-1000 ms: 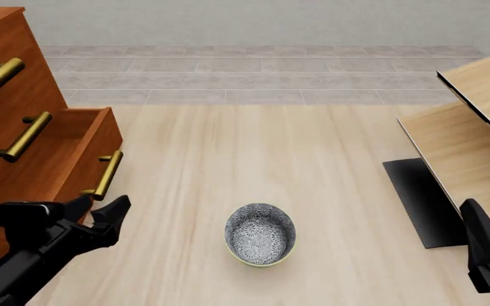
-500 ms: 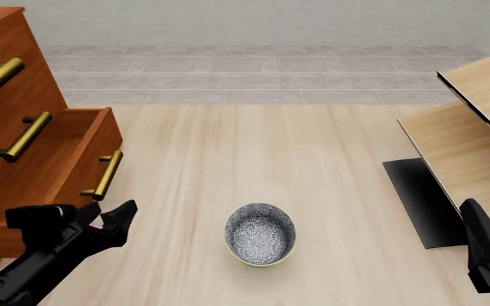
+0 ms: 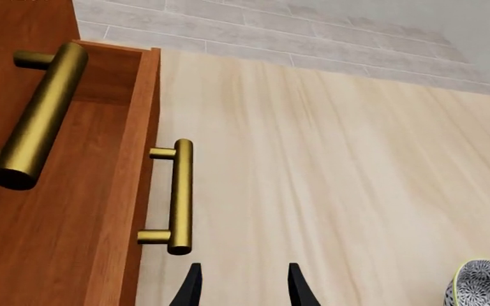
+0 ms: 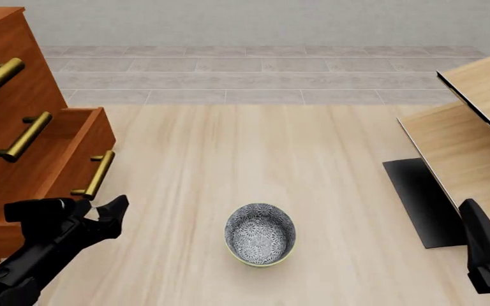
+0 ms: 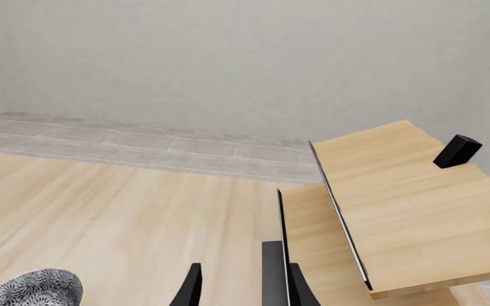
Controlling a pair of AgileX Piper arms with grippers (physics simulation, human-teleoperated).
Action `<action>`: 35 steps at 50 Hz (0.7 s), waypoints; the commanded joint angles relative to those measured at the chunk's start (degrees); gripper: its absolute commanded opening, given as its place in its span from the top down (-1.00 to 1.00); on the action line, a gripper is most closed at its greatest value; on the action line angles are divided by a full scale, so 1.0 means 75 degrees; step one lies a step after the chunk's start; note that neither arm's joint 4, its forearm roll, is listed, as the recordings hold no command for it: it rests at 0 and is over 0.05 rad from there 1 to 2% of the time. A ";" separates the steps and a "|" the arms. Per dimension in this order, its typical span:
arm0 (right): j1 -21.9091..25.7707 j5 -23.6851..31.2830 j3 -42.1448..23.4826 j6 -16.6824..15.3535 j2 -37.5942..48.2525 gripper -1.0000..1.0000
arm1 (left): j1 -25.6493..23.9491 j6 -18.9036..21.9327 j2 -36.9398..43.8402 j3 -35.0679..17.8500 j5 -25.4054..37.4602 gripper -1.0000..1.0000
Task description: Close the bottom drawer of the cabinet.
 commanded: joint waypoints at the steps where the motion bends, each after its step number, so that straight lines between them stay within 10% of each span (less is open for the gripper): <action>1: 0.0009 -0.0002 0.0001 -0.0001 0.0001 -1.00 | 0.0504 0.0225 0.0276 -0.0246 0.0018 -1.00; 35: -0.0008 -0.0052 0.0002 -0.0096 -0.0003 -1.00 | 0.1034 0.0583 0.0114 -0.0455 0.0473 -1.00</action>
